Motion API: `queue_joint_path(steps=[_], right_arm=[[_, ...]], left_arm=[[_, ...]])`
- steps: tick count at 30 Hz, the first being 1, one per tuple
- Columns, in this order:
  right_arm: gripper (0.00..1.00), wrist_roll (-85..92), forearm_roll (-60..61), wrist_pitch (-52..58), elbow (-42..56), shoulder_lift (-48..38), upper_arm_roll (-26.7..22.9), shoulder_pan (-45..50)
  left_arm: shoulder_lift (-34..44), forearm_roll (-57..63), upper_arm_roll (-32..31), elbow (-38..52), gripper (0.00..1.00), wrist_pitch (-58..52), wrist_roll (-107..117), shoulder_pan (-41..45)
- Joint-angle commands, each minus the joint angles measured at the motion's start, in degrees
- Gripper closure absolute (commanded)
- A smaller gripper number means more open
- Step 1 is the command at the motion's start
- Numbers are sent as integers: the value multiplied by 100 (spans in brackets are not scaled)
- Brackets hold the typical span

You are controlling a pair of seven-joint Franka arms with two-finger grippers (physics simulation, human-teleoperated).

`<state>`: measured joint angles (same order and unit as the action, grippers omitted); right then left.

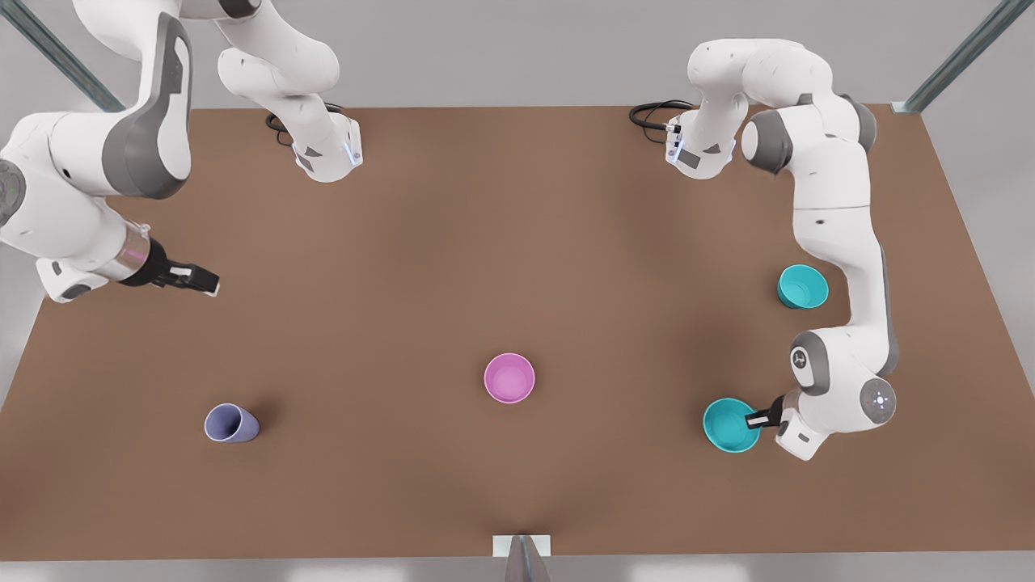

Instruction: Stack the blue bowl on the pink bowl

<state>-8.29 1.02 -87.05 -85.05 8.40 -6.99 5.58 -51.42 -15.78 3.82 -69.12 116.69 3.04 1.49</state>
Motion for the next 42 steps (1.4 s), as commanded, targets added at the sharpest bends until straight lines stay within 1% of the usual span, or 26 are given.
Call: queue_joint_path(steps=[1,2,3,6,8,12,14,16,17,21,31,35,39,42], right_arm=[[0,697,-14,-40,49,30,-4,-22],[0,706,-14,-40,76,48,-4,-22],[0,706,-14,-40,164,74,-4,-22],[0,689,4,-31,173,83,5,-22],[0,706,13,-31,164,92,5,-22],[0,715,30,-40,173,171,-4,-31],[0,715,48,-40,173,206,-4,-31],[0,724,65,-40,173,241,-13,-40],[0,715,83,-40,173,250,-13,-40],[0,724,170,-40,173,294,-13,-57],[0,662,180,-31,182,276,-13,-101],[0,671,180,-31,190,259,-13,-101],[0,715,180,-31,190,259,-13,-101],[0,706,180,-40,190,276,-13,-101]], left_arm=[[307,-215,-4,3,79,-472,968,220],[422,-197,-4,3,79,-630,1294,378],[440,-75,-4,65,79,-1033,1559,685],[422,-21,-13,293,79,-1087,2842,1432],[379,-30,-13,478,79,-1079,3695,2145],[352,-74,-39,689,79,-1079,4670,2743],[176,-215,-66,908,79,-1035,4820,2927],[-131,-224,-66,1339,79,-850,5058,2963],[-149,-232,-66,1366,79,-754,5066,3007],[-202,-452,-75,1366,79,-762,5286,3086],[-246,-496,-110,1348,79,-789,5260,3130],[-474,-487,-233,1366,79,-754,5260,3182],[-571,-496,-277,1366,79,-630,5260,3182],[-606,-496,-347,1366,79,-323,5260,3174]])
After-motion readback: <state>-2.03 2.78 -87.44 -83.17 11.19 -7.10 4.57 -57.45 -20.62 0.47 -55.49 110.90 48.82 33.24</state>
